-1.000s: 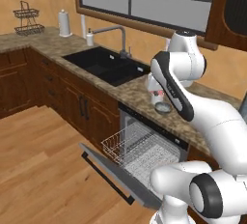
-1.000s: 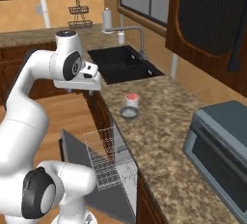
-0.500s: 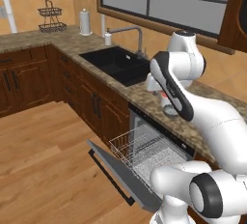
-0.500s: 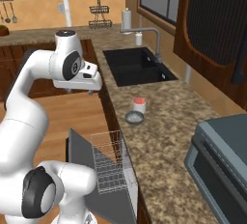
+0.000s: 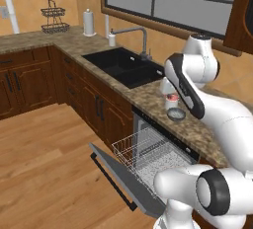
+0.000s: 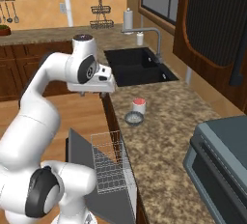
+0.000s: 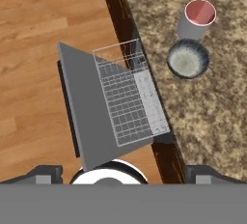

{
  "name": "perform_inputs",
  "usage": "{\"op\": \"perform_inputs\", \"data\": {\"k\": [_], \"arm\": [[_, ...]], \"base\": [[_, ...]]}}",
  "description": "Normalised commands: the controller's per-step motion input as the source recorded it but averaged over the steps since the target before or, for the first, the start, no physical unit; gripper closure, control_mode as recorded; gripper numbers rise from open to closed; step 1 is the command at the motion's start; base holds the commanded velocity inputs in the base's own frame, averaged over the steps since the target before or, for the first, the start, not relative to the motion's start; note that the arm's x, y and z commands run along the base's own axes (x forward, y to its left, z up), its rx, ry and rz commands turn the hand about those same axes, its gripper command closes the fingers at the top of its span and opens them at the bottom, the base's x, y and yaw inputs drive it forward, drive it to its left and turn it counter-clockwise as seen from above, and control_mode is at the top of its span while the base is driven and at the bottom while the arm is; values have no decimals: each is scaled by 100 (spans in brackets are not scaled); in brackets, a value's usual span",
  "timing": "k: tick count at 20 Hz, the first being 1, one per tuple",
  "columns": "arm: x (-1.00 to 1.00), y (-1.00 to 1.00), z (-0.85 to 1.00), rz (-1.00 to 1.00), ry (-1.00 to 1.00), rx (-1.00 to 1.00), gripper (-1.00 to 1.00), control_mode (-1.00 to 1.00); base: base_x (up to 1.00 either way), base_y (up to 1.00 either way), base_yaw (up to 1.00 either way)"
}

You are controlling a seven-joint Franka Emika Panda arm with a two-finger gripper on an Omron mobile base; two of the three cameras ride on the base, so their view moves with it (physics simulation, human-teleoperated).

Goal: Pick up the cup and bowl from the counter, place them in the dishwasher, and close the dishwasher door.

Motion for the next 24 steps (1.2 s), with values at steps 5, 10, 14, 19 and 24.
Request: {"op": "perform_inputs", "data": {"k": [5, 10, 14, 19, 24], "arm": [[79, -50, -49, 7, 3, -1, -100, -100], [85, -9, -57, 1, 3, -6, -100, -100], [68, -5, -54, 0, 3, -10, -100, -100], [42, -20, -47, 0, 2, -10, -100, -100], [31, -30, -47, 0, 0, -6, -100, -100]], "base": [[0, 0, 0], [0, 0, 0], [0, 0, 0], [0, 0, 0], [0, 0, 0]]}}
